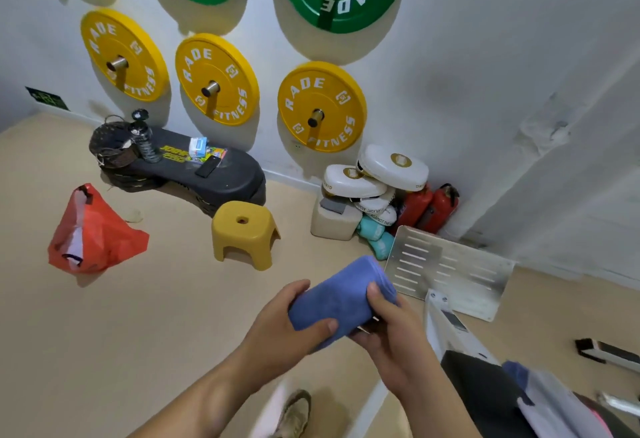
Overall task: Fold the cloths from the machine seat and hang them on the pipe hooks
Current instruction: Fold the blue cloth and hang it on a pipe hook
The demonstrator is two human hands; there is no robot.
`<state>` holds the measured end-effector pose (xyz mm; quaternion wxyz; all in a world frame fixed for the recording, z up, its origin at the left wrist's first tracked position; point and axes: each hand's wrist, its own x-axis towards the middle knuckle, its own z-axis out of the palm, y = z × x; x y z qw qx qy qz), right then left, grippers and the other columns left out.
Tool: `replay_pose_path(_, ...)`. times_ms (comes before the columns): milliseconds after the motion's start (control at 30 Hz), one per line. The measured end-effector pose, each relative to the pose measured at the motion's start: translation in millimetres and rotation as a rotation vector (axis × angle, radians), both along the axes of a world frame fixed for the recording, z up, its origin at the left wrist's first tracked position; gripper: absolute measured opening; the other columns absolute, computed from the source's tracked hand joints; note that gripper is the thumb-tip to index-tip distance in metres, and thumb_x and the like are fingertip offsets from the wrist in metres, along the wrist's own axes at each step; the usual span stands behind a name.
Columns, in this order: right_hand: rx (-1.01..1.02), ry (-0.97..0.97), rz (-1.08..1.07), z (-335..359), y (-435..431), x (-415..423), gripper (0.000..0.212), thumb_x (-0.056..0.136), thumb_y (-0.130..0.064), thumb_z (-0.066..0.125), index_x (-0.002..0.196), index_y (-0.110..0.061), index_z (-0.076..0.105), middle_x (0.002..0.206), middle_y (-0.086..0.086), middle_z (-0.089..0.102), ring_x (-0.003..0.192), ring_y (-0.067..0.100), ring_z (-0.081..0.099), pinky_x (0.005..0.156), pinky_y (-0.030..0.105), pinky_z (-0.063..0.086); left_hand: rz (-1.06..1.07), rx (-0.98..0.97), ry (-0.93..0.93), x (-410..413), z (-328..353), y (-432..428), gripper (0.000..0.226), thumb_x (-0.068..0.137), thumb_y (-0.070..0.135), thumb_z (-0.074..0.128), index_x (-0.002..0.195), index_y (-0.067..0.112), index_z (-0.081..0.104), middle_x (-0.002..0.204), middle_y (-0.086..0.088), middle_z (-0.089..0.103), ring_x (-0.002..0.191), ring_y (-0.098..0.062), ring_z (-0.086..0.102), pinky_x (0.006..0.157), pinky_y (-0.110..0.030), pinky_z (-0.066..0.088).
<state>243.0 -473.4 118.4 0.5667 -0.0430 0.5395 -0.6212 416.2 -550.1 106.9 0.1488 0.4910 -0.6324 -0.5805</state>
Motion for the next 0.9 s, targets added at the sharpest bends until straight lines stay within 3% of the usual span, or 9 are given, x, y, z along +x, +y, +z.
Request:
replay_pose_path(167,-0.121,-0.165,-0.134,0,-86,-71,0.045,0.104,-0.025,0.053,0.144,-0.004,0.051,0.132,0.024,0.068,0.119,0.042,0.068,0.086,0.05,0.063,0.077,0.167,0.209,-77,14,-96,0.046,0.078,0.015,0.087,0.117,0.03,0.066,0.103,0.01,0.079,0.091,-0.005,0.075,0.068,-0.018,0.058)
replay_pose_path(300,-0.078,-0.023,-0.075,19,-128,-138,0.042,0.1,-0.031,0.059,0.137,-0.011,0.059,0.128,0.016,0.072,0.12,0.034,0.069,0.104,0.056,0.053,0.05,0.1,0.228,-145,37,-159,0.039,0.082,0.001,0.081,0.113,0.02,0.068,0.098,0.007,0.08,0.089,-0.008,0.077,0.067,-0.017,0.059)
replay_pose_path(400,0.074,0.35,0.055,48,-153,-210,0.053,0.083,-0.035,0.081,0.131,-0.022,0.062,0.126,0.005,0.074,0.113,0.021,0.072,0.097,0.045,0.059,-0.112,-0.027,0.202,-210,59,-214,0.039,0.083,0.003,0.081,0.113,0.024,0.069,0.1,0.008,0.08,0.092,-0.006,0.076,0.069,-0.016,0.059)
replay_pose_path(467,0.124,0.737,0.124,73,-169,-262,0.063,0.079,-0.024,0.087,0.129,-0.039,0.052,0.129,-0.009,0.064,0.108,-0.005,0.066,0.086,0.019,0.058,-0.243,-0.131,0.172,-260,75,-251,0.038,0.082,0.007,0.081,0.112,0.027,0.07,0.097,0.01,0.08,0.088,0.0,0.075,0.067,-0.013,0.057)
replay_pose_path(533,0.16,1.132,0.253,105,-188,-308,0.077,0.079,-0.019,0.085,0.131,-0.052,0.04,0.132,-0.025,0.048,0.11,-0.025,0.05,0.089,0.005,0.048,-0.367,-0.243,0.147,-314,93,-285,0.035,0.077,0.017,0.083,0.109,0.027,0.072,0.095,0.01,0.08,0.087,-0.002,0.074,0.071,-0.016,0.058)
replay_pose_path(600,0.242,1.347,0.41,135,-207,-349,0.081,0.076,-0.029,0.085,0.141,-0.048,0.042,0.132,-0.028,0.046,0.115,-0.02,0.048,0.098,0.003,0.041,-0.48,-0.307,0.159,-369,114,-314,0.032,0.072,0.026,0.081,0.103,0.028,0.073,0.093,0.01,0.079,0.087,-0.006,0.074,0.077,-0.027,0.061)
replay_pose_path(667,0.331,1.404,0.47,160,-225,-390,0.076,0.072,-0.038,0.086,0.139,-0.039,0.051,0.127,-0.027,0.055,0.114,-0.01,0.055,0.094,0.006,0.045,-0.581,-0.348,0.203,-424,136,-337,0.027,0.076,0.018,0.08,0.1,0.028,0.074,0.091,0.01,0.08,0.085,-0.004,0.074,0.076,-0.024,0.059)
replay_pose_path(767,0.496,1.416,0.416,194,-238,-458,0.058,0.064,-0.046,0.09,0.114,-0.033,0.063,0.103,-0.015,0.068,0.091,0.004,0.066,0.077,0.022,0.055,-0.728,-0.382,0.248,-503,168,-362,0.024,0.083,0.005,0.076,0.098,0.024,0.075,0.09,0.006,0.08,0.078,-0.002,0.072,0.071,-0.019,0.056)
replay_pose_path(900,0.578,1.247,0.183,242,-229,-545,0.051,0.056,-0.048,0.096,0.088,-0.023,0.065,0.08,-0.005,0.069,0.072,0.015,0.065,0.066,0.03,0.049,-0.834,-0.418,0.306,-603,215,-383,0.02,0.086,0.01,0.076,0.101,0.024,0.073,0.093,0.003,0.08,0.087,-0.013,0.075,0.078,-0.03,0.06)
